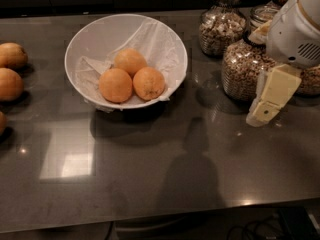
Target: Pick orange from white bowl
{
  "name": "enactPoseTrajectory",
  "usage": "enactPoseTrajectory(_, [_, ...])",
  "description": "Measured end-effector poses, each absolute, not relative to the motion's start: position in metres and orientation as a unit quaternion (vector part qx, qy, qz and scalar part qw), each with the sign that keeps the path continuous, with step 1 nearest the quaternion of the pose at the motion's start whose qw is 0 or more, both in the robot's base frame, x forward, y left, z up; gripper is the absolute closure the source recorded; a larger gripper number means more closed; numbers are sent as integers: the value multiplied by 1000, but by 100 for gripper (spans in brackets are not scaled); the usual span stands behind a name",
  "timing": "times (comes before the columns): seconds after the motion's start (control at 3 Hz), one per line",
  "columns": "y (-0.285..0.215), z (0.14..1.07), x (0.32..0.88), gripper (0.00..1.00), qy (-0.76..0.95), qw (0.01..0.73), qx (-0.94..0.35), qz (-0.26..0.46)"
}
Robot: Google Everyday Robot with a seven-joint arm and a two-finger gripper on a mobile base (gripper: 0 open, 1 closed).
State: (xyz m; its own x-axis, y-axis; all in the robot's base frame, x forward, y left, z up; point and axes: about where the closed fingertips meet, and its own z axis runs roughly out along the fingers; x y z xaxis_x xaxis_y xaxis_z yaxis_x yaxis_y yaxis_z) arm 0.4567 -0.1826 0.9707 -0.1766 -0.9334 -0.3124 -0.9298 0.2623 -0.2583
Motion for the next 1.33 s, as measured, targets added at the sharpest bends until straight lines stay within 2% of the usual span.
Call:
enactPoseTrajectory(0.33, [-151,980,470,0,743,242,-624,2])
enactPoseTrajectory(0.67, [-151,980,470,0,743,242,-624,2])
enactPoseTrajectory(1.0, [-130,973,483,0,738,261,-622,16])
enactPoseTrajectory(1.33, [-87,964,499,0,719,277,-635,42])
